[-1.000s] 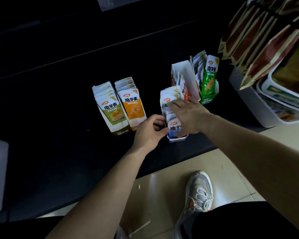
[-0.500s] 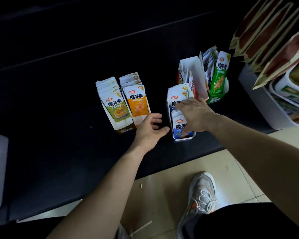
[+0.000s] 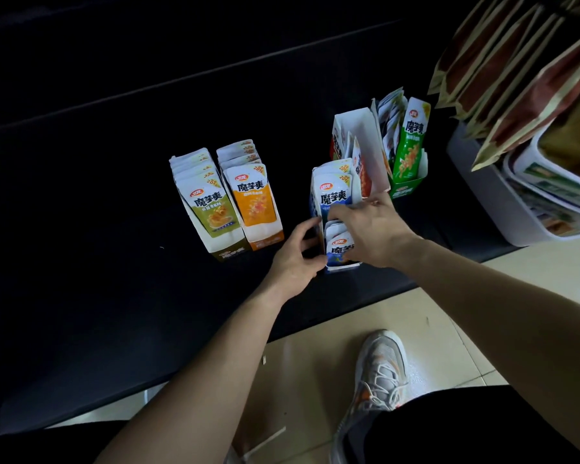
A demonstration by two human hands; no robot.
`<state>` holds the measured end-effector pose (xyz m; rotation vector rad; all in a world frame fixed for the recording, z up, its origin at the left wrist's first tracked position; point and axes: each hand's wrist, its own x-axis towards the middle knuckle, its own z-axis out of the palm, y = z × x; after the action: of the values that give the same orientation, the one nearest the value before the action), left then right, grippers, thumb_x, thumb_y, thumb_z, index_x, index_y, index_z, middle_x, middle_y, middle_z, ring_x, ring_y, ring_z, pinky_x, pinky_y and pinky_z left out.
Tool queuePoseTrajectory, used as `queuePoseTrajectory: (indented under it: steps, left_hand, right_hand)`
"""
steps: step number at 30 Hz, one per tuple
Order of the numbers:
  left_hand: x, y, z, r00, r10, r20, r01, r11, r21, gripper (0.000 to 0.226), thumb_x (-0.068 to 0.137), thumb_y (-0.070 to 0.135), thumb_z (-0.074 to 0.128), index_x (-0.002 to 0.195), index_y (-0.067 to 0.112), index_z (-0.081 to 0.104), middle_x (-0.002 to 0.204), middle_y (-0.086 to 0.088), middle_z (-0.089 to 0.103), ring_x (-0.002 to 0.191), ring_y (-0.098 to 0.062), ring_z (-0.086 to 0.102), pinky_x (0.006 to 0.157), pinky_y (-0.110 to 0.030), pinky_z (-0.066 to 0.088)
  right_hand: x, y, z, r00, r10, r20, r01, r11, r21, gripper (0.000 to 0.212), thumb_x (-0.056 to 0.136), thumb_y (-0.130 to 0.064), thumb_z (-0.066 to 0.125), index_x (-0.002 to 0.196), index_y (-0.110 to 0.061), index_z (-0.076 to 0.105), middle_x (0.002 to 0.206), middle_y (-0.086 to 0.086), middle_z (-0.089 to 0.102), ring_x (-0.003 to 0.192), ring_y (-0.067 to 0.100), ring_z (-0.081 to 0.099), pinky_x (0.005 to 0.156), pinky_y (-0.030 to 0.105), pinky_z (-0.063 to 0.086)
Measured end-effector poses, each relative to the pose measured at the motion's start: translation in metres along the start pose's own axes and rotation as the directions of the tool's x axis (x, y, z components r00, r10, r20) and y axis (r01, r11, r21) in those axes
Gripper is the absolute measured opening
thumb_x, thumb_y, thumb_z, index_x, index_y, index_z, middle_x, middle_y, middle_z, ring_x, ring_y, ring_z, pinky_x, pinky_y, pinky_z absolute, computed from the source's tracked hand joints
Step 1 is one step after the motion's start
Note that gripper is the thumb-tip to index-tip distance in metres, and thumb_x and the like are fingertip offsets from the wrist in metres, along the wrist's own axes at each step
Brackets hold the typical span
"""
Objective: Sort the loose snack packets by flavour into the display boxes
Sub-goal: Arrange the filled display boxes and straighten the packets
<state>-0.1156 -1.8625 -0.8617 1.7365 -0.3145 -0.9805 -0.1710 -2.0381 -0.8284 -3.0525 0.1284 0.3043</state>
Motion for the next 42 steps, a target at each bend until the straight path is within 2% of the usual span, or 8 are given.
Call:
queuePoseTrajectory:
  steps: [6, 10, 13, 17, 27, 32, 36, 42]
  left_hand:
    - [0.005, -0.004, 0.003, 1.000, -0.014, -0.006, 0.014, 0.999, 0.040, 0.073, 0.091, 0.012, 0.069, 0.147, 0.045, 0.035, 0.115, 0.009, 0.068, 0.108, -0.006, 0.064, 0.075, -0.017, 0.051]
    - [0.005, -0.004, 0.002, 1.000, -0.015, -0.004, 0.015, 0.997, 0.074, 0.071, 0.091, 0.010, 0.069, 0.146, 0.042, 0.038, 0.107, 0.014, 0.065, 0.107, -0.010, 0.066, 0.075, -0.014, 0.049]
    - [0.009, -0.001, -0.003, 0.999, 0.000, -0.043, 0.003, 0.996, 0.087, 0.059, 0.093, 0.011, 0.066, 0.142, 0.036, 0.046, 0.109, 0.007, 0.069, 0.104, -0.011, 0.067, 0.081, -0.023, 0.049]
    - [0.016, 0.010, -0.007, 0.993, 0.037, -0.109, -0.028, 0.997, 0.076, 0.051, 0.093, 0.011, 0.067, 0.138, 0.026, 0.049, 0.123, 0.002, 0.064, 0.096, -0.007, 0.065, 0.079, -0.024, 0.049]
    - [0.038, 0.022, -0.003, 0.964, 0.180, -0.197, -0.114, 0.946, 0.304, 0.070, 0.077, 0.024, 0.085, 0.134, 0.026, 0.045, 0.124, 0.010, 0.055, 0.103, -0.014, 0.058, 0.091, -0.036, 0.053]
    - [0.051, 0.028, -0.005, 0.950, 0.247, -0.189, -0.115, 0.844, 0.523, 0.118, 0.067, 0.028, 0.090, 0.154, 0.030, 0.010, 0.158, 0.002, 0.023, 0.139, -0.021, 0.036, 0.108, -0.041, 0.042]
    - [0.060, 0.039, -0.009, 0.958, 0.272, -0.086, -0.157, 0.755, 0.636, 0.139, 0.061, 0.025, 0.093, 0.157, 0.030, -0.008, 0.164, 0.005, 0.011, 0.147, -0.023, 0.022, 0.114, -0.040, 0.030]
    - [0.068, 0.047, -0.009, 0.963, 0.267, -0.038, -0.170, 0.709, 0.684, 0.144, 0.059, 0.025, 0.095, 0.157, 0.025, -0.011, 0.162, 0.000, 0.016, 0.146, -0.023, 0.024, 0.116, -0.037, 0.029]
  right_hand:
    - [-0.004, 0.002, 0.014, 0.972, -0.031, -0.231, 0.022, 0.999, -0.042, 0.065, 0.058, -0.025, 0.091, 0.111, -0.019, 0.056, 0.103, 0.001, 0.068, 0.095, 0.030, 0.064, 0.090, 0.046, 0.039]
    - [0.004, 0.004, 0.001, 0.993, 0.070, -0.091, -0.069, 0.998, 0.005, 0.070, 0.068, -0.032, 0.088, 0.125, -0.020, 0.050, 0.113, 0.004, 0.064, 0.106, 0.031, 0.063, 0.091, 0.043, 0.041]
    - [0.017, 0.005, -0.015, 0.995, 0.066, 0.073, -0.064, 0.998, -0.026, 0.076, 0.070, -0.040, 0.085, 0.132, -0.023, 0.045, 0.118, 0.002, 0.062, 0.110, 0.028, 0.061, 0.092, 0.040, 0.041]
    - [0.022, 0.008, -0.012, 0.998, 0.057, 0.024, -0.053, 0.990, -0.134, 0.095, 0.064, -0.049, 0.087, 0.139, -0.023, 0.035, 0.133, 0.005, 0.043, 0.126, 0.029, 0.040, 0.104, 0.046, 0.033]
    - [0.014, 0.014, -0.008, 0.987, 0.118, -0.106, -0.131, 0.982, -0.134, 0.123, 0.056, -0.065, 0.086, 0.152, -0.021, 0.023, 0.148, 0.009, 0.028, 0.133, 0.033, 0.031, 0.110, 0.049, 0.032]
    - [0.013, 0.026, -0.011, 0.962, 0.273, 0.025, -0.274, 0.955, 0.109, 0.144, 0.055, -0.060, 0.090, 0.157, -0.027, -0.007, 0.158, 0.008, 0.012, 0.143, 0.035, 0.030, 0.107, 0.052, 0.043]
    - [0.011, 0.023, -0.002, 0.955, 0.282, 0.089, -0.293, 0.943, 0.159, 0.150, 0.060, -0.051, 0.092, 0.154, -0.029, -0.023, 0.152, 0.004, 0.037, 0.123, 0.033, 0.055, 0.087, 0.047, 0.053]
    - [0.009, 0.023, 0.016, 0.960, 0.278, -0.029, -0.268, 0.944, 0.191, 0.148, 0.061, -0.048, 0.093, 0.154, -0.027, -0.021, 0.147, 0.001, 0.047, 0.117, 0.032, 0.061, 0.081, 0.043, 0.055]
